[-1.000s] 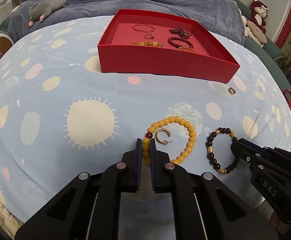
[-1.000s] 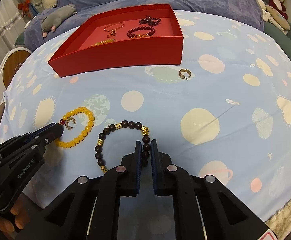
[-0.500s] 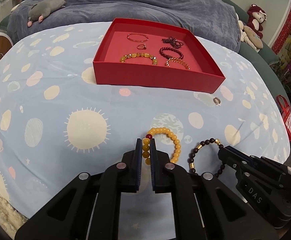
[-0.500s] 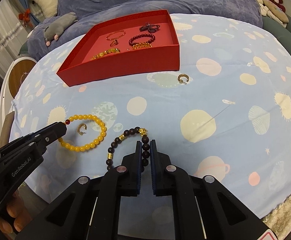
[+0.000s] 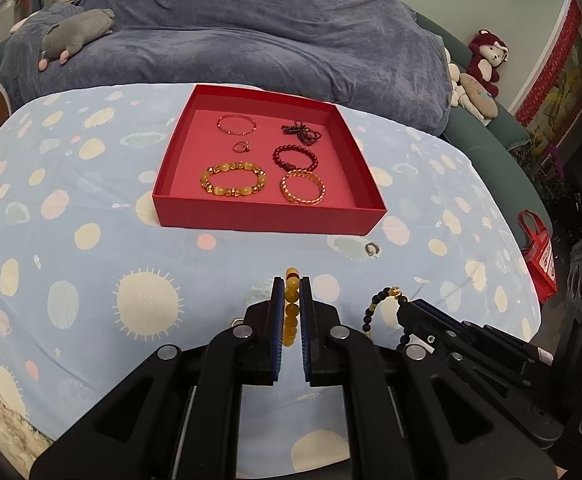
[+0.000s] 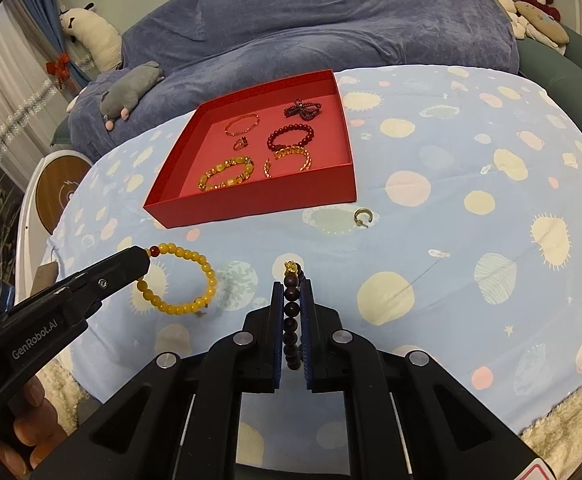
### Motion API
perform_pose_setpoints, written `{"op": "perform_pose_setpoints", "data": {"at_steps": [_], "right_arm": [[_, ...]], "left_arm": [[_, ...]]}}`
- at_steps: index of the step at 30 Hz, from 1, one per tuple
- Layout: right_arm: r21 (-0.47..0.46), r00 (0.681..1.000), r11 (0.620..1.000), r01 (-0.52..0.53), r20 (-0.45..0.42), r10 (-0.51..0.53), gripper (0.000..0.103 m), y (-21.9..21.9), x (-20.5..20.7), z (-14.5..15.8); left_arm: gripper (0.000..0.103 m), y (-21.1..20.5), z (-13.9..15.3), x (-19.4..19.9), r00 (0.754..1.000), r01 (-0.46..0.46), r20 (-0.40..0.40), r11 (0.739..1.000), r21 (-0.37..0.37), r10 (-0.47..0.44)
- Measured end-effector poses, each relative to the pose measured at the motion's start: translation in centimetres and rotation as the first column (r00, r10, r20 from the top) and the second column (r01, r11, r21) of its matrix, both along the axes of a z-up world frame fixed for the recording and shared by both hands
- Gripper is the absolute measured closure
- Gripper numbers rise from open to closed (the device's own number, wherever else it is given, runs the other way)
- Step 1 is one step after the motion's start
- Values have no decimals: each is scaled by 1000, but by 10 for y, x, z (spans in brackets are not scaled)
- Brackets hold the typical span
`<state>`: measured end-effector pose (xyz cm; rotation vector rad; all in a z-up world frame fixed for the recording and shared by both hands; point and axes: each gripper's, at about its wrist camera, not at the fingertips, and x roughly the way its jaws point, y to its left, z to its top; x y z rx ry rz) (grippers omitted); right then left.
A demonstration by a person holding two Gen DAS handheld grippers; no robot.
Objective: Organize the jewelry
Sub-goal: 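Lift and carry both bead bracelets into the red box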
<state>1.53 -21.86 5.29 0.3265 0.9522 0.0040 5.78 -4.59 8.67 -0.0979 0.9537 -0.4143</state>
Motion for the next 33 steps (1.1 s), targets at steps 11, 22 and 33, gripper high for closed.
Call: {"op": "perform_pose_setpoints", "data": {"at_steps": [11, 22, 33], "right_arm": [[-42, 998, 999, -7, 68, 10, 95, -17, 22, 33], [-94, 991, 995, -39, 126, 51, 95, -27, 103, 59], [-114, 992, 990, -89, 79, 98, 95, -12, 176, 28]], "left_arm": [[96, -23, 42, 34, 997, 58, 55, 997, -56, -55], [96, -59, 58, 109, 992, 105, 79, 989, -100, -98], [96, -48, -2, 198, 997, 76, -9, 996, -57, -76]]}}
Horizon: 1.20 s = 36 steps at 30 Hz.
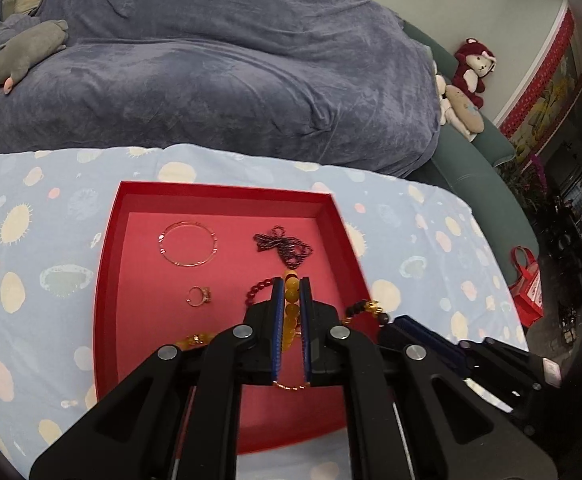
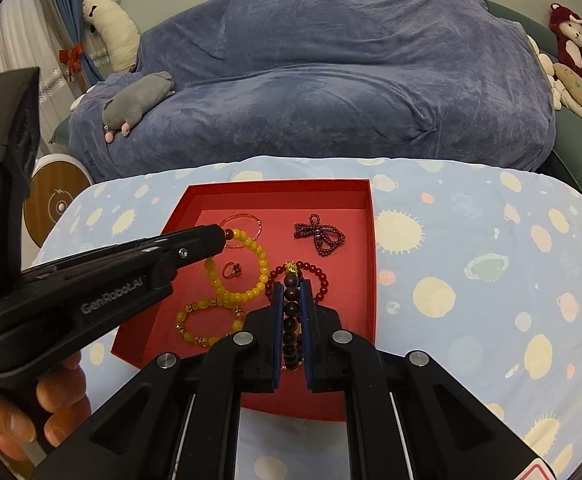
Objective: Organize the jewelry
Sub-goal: 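Lift and carry both bead bracelets into the red box, then open both tools in the box and withdraw them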
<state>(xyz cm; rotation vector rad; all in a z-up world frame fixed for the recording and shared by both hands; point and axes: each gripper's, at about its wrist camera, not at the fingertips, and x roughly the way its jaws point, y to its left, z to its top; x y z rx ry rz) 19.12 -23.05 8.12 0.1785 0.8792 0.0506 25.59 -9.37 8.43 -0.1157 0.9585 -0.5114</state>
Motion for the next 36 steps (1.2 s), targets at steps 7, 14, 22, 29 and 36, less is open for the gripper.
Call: {"op": "perform_pose_setpoints", "data": {"at_steps": [7, 14, 22, 29, 36], "right_arm": [[29, 998, 999, -24, -52, 25, 95, 15, 28, -27], [57, 997, 998, -41, -64, 44, 95, 29, 55, -37], [29, 991, 1000, 3, -130, 0, 95, 19, 76, -66], [-9, 989, 999, 38, -141, -39, 90, 7, 73, -74], [13, 992, 997, 70, -107, -68, 77, -2, 59, -62]], "left_arm": [[96, 26, -45, 25, 998, -58, -30, 993, 98, 61], [96, 42, -67, 36, 993, -114, -13, 973, 200, 119], [95, 38, -76, 40, 991, -136, 21, 952, 273, 135], [94, 38, -76, 40, 989, -144, 29, 954, 263, 142], [70, 44, -68, 34, 983, -182, 45, 953, 242, 177]]}}
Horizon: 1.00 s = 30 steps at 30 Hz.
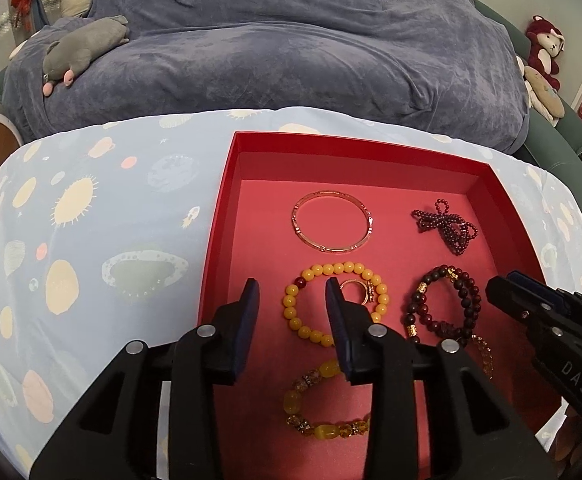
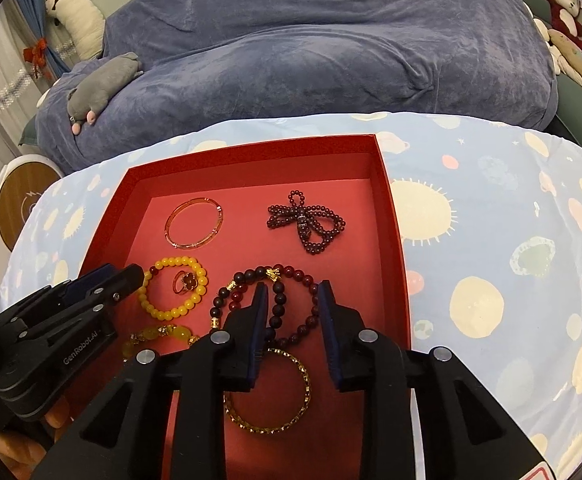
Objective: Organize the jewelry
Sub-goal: 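Open both tools in the box and withdraw them, then grasp a gold hoop earring with the right tool while the left tool grasps the other earring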
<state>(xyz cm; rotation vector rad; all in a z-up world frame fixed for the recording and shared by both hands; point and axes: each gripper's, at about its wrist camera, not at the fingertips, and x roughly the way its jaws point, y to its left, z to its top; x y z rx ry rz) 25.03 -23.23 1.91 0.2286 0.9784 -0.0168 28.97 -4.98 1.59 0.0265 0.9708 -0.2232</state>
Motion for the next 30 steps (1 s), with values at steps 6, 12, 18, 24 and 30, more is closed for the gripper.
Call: {"op": "perform_pose_setpoints", "data": {"at_steps": [6, 12, 18, 24, 30], "right_arm": [[9, 1000, 1000, 7, 26, -7, 77, -2, -19, 18], [18, 999, 1000, 8, 51, -9, 77, 0, -46, 37], [20, 997, 1000, 8, 82, -10, 77, 3, -80, 59], [-3, 996, 1000, 7, 91, -7, 77, 4, -123, 68], [-19, 997, 1000, 18, 72, -17, 77, 0, -167, 58]], "left_arm": [[70, 5, 15, -15, 1000, -14, 17, 1000, -15, 15], [70, 7, 36, -38, 999, -9, 34, 1000, -16, 10], [68, 10, 56, -70, 999, 0, 50, 1000, -12, 1], [62, 19, 63, -112, 998, 3, 58, 1000, -8, -3], [61, 31, 53, -155, 999, 11, 36, 1000, 14, -12]]}}
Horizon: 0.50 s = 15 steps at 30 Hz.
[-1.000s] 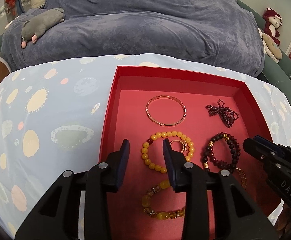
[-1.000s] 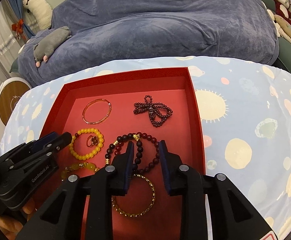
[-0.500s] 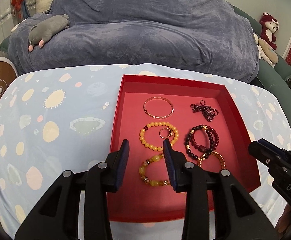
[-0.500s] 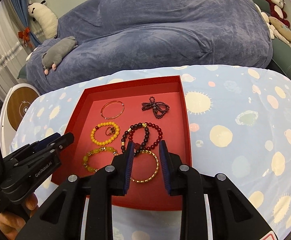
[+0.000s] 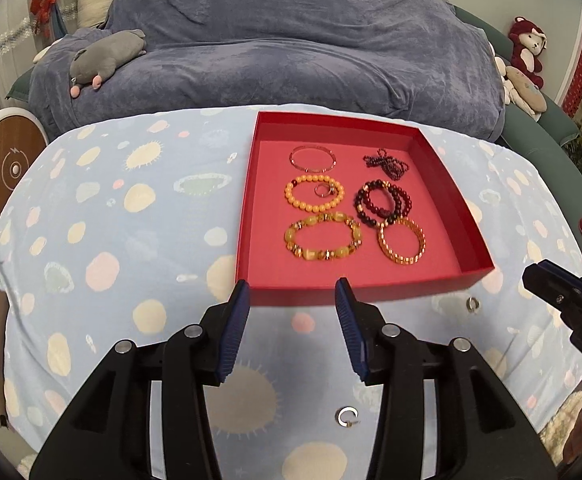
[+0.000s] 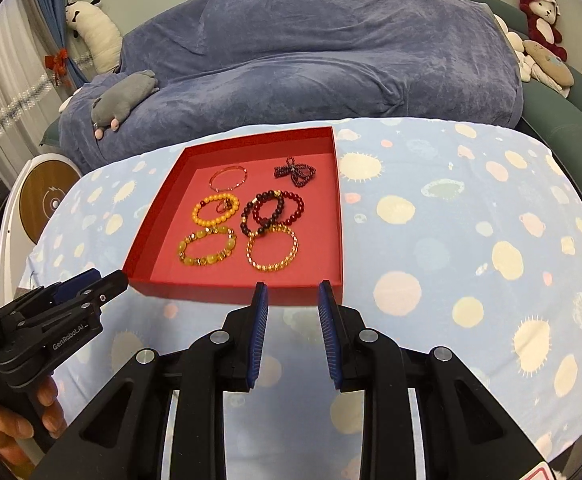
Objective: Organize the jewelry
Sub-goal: 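Grasp a gold hoop earring with the right tool while the left tool grasps the other earring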
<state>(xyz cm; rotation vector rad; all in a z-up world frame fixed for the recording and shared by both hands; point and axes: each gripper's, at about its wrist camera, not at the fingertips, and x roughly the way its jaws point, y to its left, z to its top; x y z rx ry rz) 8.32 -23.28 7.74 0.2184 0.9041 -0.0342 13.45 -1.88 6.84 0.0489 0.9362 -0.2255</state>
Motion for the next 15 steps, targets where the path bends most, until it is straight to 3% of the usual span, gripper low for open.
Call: {"op": "perform_pose_setpoints", "data": {"at_steps": [11, 15], "right_arm": [[-10, 996, 999, 40, -80, -41, 77, -7, -55, -45], [0, 994, 998, 66, -91, -66, 66, -13, -54, -58]], "left_arm": [[54, 7, -44, -64, 996, -24, -80, 1000, -2, 24], [52, 8, -53, -74, 996, -34, -86, 999, 3, 34]]}}
